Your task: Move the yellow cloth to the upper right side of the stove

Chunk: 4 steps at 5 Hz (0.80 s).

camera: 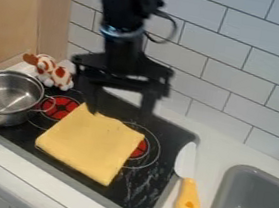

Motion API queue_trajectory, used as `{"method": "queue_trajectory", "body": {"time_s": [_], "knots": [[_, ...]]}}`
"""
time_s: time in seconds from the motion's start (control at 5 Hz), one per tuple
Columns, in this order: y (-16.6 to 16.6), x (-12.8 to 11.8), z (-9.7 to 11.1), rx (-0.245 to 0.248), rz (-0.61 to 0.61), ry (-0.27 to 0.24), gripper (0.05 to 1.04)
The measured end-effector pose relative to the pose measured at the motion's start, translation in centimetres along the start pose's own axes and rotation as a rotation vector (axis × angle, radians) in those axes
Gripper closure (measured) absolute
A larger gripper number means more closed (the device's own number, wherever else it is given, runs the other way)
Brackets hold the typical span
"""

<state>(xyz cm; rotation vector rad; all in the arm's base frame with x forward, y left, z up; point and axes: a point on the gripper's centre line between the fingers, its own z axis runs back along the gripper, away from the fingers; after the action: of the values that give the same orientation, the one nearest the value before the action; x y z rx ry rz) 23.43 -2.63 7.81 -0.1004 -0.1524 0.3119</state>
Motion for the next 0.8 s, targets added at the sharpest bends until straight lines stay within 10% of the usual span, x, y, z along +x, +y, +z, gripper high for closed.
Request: {"method": "queue_trajectory", "body": {"time_s": [0.8], "knots": [[1.9,1.6,-4.5,0.100,0.037,0.090,0.085]]}}
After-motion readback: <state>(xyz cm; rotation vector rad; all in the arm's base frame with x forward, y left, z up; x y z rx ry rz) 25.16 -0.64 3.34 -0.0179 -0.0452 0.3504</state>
